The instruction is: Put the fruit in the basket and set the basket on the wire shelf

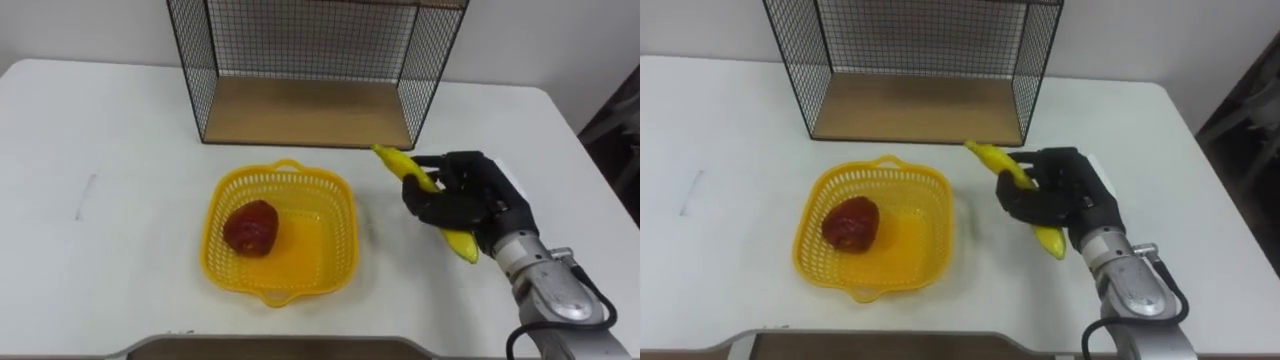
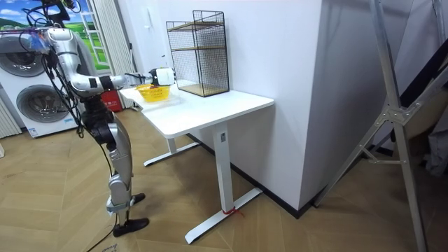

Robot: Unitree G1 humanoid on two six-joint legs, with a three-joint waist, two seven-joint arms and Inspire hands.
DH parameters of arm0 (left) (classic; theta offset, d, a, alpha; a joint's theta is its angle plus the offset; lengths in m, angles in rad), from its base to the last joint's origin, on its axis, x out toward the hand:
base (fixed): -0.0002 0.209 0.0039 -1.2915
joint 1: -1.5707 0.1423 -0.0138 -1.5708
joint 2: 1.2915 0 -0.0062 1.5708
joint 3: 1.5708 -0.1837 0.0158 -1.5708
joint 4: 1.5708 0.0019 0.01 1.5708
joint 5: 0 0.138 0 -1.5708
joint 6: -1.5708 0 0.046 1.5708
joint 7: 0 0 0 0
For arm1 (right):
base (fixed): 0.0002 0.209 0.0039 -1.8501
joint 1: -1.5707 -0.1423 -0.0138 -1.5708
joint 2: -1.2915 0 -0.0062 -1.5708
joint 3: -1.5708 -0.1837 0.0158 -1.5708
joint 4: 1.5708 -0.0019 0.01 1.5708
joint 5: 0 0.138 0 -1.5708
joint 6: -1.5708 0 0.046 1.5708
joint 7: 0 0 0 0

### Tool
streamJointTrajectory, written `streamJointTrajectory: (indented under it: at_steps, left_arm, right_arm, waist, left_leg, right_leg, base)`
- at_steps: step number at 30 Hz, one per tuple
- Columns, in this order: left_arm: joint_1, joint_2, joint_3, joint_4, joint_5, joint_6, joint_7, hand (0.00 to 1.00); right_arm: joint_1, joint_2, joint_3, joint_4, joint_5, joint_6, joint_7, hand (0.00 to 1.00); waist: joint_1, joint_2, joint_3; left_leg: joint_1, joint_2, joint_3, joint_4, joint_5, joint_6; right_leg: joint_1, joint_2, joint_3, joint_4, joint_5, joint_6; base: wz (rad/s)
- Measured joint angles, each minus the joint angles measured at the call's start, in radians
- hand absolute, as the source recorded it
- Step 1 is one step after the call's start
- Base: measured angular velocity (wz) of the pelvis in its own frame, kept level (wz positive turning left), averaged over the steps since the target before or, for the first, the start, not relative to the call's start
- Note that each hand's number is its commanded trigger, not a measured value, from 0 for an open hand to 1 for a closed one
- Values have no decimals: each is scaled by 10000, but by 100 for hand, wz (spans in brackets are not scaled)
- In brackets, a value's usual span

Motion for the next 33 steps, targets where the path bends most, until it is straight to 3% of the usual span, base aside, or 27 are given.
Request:
streamJointTrajectory:
  at_steps: [4,8,11,15,22,25,33]
  left_arm:
    - [-18,-24,-176,-1,-3,-154,-2,0]
    - [-7,-19,-174,8,-4,-157,-111,0]
    - [-39,41,-174,13,-30,-160,-138,0]
    - [-234,106,-251,130,-30,-191,-130,0]
    - [-659,230,-708,388,-26,-359,-115,0]
    - [-630,234,-756,391,-20,-340,-134,0]
    - [-645,231,-910,368,-22,-210,-138,0]
  right_arm:
    - [-55,0,8,-286,11,-93,202,100]
    - [-59,0,16,-317,3,-93,378,100]
    - [-60,-5,95,-325,-232,-93,479,100]
    - [-77,-19,404,-641,-1083,-94,484,100]
    - [-840,-22,1141,-676,-3016,-113,415,100]
    - [-987,-16,1395,-676,-3506,-100,482,100]
    - [-1022,3,2111,-646,-3698,-68,646,100]
  waist:
    - [18,80,-72]
    - [37,-15,-65]
    - [94,-195,7]
    - [149,-385,22]
    - [300,-265,86]
    - [356,-244,77]
    - [633,-239,81]
  left_leg:
    - [68,-1,62,-3,34,-9]
    - [67,-4,88,-14,59,-7]
    - [20,-4,87,-16,60,-6]
    - [-188,-7,-26,70,60,-4]
    - [-321,1,-76,109,59,-4]
    - [-298,1,-106,108,60,-5]
    - [-320,-22,-336,194,60,-6]
  right_leg:
    - [5,-3,14,-5,-6,1]
    - [-5,-3,54,-10,-7,0]
    - [-24,5,56,-18,-7,1]
    - [-128,9,-21,20,1,-3]
    - [-254,6,-94,145,2,-2]
    - [-217,6,-140,145,1,-2]
    - [-129,5,-291,144,1,-2]
  base:
    - [0]
    - [0]
    - [0]
    - [7]
    - [2]
    - [4]
    - [6]
